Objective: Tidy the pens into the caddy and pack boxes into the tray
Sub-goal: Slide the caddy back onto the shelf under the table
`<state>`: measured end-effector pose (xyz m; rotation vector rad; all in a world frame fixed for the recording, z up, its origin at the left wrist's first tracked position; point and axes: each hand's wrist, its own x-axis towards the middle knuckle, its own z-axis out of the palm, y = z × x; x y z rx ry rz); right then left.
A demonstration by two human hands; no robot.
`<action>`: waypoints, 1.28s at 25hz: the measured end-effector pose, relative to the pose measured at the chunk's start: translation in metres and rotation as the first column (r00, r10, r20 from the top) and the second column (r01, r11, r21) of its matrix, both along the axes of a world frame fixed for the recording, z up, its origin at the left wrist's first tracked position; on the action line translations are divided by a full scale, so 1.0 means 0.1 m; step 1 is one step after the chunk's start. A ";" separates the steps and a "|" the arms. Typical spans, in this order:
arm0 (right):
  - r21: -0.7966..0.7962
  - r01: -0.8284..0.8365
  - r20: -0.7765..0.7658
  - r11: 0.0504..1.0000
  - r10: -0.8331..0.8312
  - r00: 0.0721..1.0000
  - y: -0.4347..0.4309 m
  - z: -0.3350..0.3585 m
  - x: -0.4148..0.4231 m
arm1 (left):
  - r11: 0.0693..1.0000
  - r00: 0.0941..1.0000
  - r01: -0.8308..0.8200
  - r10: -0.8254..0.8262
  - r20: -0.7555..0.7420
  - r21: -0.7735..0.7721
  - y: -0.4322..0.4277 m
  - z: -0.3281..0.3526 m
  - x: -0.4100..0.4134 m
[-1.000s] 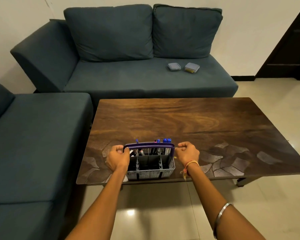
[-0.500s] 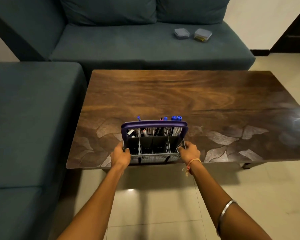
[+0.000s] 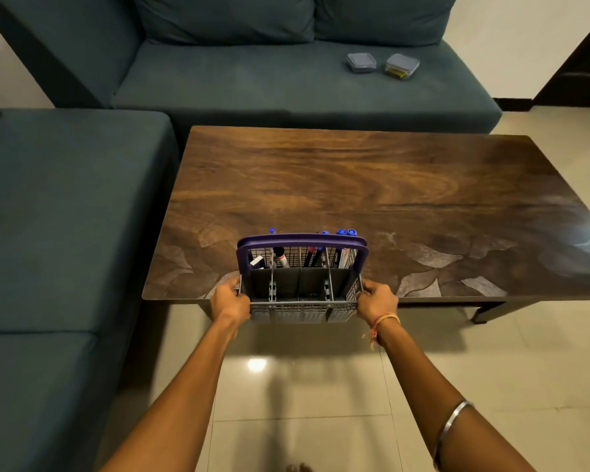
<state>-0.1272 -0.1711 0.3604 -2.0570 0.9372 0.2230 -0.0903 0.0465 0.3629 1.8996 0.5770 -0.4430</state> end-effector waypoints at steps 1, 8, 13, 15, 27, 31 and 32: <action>0.008 -0.008 0.005 1.000 0.008 1.000 0.02 0.01 -0.11 | 1.000 1.000 -0.007 0.007 -0.001 -0.009 0.03 0.02 -0.12; 0.017 -0.019 0.006 1.000 0.018 1.000 0.19 0.00 -0.87 | 0.992 0.999 -0.037 0.038 0.007 -0.122 0.18 0.13 -0.91; 0.065 0.031 -0.019 0.997 -0.029 0.999 0.32 -0.28 -1.32 | 0.992 0.997 -0.068 0.064 -0.042 -0.102 0.30 -0.24 -1.31; 0.080 0.042 -0.039 0.996 -0.039 0.998 0.34 -0.49 -1.42 | 0.989 0.992 -0.106 0.097 -0.083 -0.100 0.32 -0.45 -1.41; 0.087 -0.003 -0.038 0.996 0.006 0.999 0.11 -2.52 -0.92 | 0.984 0.990 -0.123 0.111 -0.090 -0.131 0.09 -2.41 -0.89; 0.025 -0.030 0.002 0.999 0.030 1.000 -0.04 -2.89 -0.39 | 0.979 0.993 -0.119 0.117 -0.025 -0.163 -0.02 -2.78 -0.39; 0.018 -0.016 0.023 1.000 0.015 1.000 -0.07 -2.96 -0.24 | 0.983 0.995 -0.101 0.103 0.003 -0.153 -0.05 -2.85 -0.24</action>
